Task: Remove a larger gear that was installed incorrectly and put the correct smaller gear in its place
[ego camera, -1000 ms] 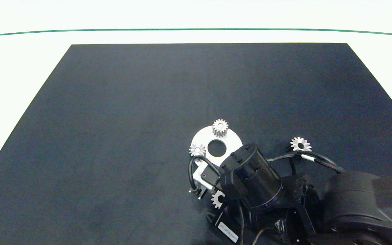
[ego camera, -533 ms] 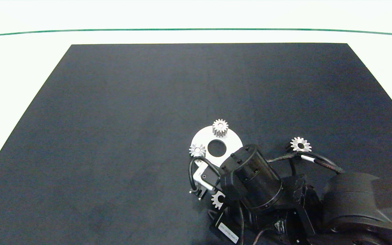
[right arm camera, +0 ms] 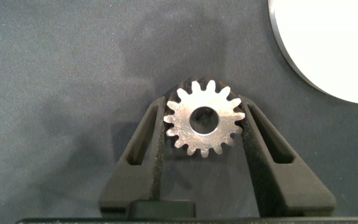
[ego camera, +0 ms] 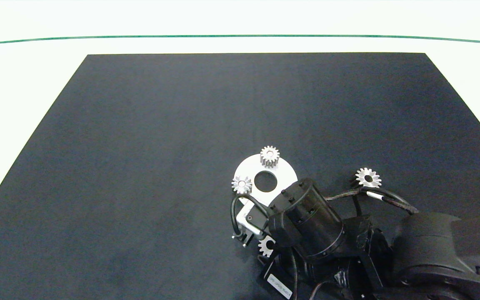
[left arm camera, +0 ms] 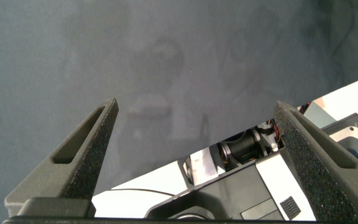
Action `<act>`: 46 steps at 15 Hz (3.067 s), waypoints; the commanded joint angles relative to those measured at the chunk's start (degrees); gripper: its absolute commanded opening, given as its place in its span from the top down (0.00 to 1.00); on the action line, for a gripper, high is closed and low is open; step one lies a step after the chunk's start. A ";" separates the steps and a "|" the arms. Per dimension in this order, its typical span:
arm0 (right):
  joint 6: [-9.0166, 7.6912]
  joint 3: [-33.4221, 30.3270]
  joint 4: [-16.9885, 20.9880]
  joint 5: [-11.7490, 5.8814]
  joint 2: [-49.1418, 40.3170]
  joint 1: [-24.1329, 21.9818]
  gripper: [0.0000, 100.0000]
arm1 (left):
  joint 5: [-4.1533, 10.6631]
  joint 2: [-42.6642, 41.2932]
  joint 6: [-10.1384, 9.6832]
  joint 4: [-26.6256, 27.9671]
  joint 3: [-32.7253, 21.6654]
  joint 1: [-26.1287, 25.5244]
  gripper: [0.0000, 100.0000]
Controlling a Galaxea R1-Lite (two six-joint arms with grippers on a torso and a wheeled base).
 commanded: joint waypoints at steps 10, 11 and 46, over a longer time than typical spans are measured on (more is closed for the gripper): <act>1.27 1.55 0.09 -0.12 -3.12 -0.19 0.75 | 0.05 -0.10 0.04 0.20 0.16 0.00 0.00; 2.14 1.46 0.09 -0.29 -3.73 -0.19 0.75 | 0.05 -0.10 -0.05 0.29 0.24 0.00 0.00; 3.11 -8.56 0.80 -0.29 -2.68 -10.47 0.75 | 0.05 -2.56 -0.75 0.29 3.23 0.00 0.00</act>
